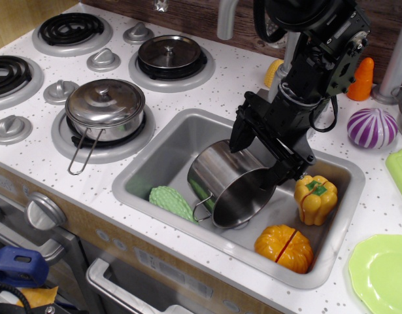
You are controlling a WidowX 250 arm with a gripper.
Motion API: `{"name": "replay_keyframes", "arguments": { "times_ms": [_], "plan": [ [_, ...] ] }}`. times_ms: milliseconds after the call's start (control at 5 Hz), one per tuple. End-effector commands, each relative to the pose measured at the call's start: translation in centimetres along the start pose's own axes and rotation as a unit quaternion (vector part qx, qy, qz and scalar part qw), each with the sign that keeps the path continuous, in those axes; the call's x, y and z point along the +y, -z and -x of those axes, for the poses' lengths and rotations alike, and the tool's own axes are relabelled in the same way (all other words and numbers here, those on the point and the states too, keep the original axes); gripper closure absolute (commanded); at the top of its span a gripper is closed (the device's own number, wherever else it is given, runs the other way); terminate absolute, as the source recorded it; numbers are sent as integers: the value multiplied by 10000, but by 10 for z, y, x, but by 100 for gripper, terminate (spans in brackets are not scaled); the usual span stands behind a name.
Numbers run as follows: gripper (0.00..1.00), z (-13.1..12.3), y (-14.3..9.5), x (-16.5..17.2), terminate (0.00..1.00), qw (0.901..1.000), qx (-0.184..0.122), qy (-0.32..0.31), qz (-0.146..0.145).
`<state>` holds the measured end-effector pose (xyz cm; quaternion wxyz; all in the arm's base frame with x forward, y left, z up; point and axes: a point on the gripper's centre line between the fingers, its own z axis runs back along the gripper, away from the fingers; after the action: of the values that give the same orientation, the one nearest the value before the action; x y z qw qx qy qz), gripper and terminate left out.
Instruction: Flip pot upright in sink
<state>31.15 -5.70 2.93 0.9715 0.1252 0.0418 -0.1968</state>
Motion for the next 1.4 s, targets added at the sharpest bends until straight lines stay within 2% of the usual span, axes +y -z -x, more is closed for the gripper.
{"name": "replay_keyframes", "arguments": {
  "times_ms": [0,200,400,600,800,1000,1200],
  "plan": [
    [0,0,0,0,0,10000,0,0,0],
    [0,-2,2,1,0,9981,-32,50,-619],
    [0,-2,5,4,0,9910,1,205,-1324],
    [0,0,12,7,0,9853,-346,271,-1652],
    [0,3,18,13,0,9815,-610,321,-1787],
    [0,6,20,21,0,9784,-742,439,-1881],
    [0,8,23,30,0,9785,-991,537,-1729]
  ]
}}
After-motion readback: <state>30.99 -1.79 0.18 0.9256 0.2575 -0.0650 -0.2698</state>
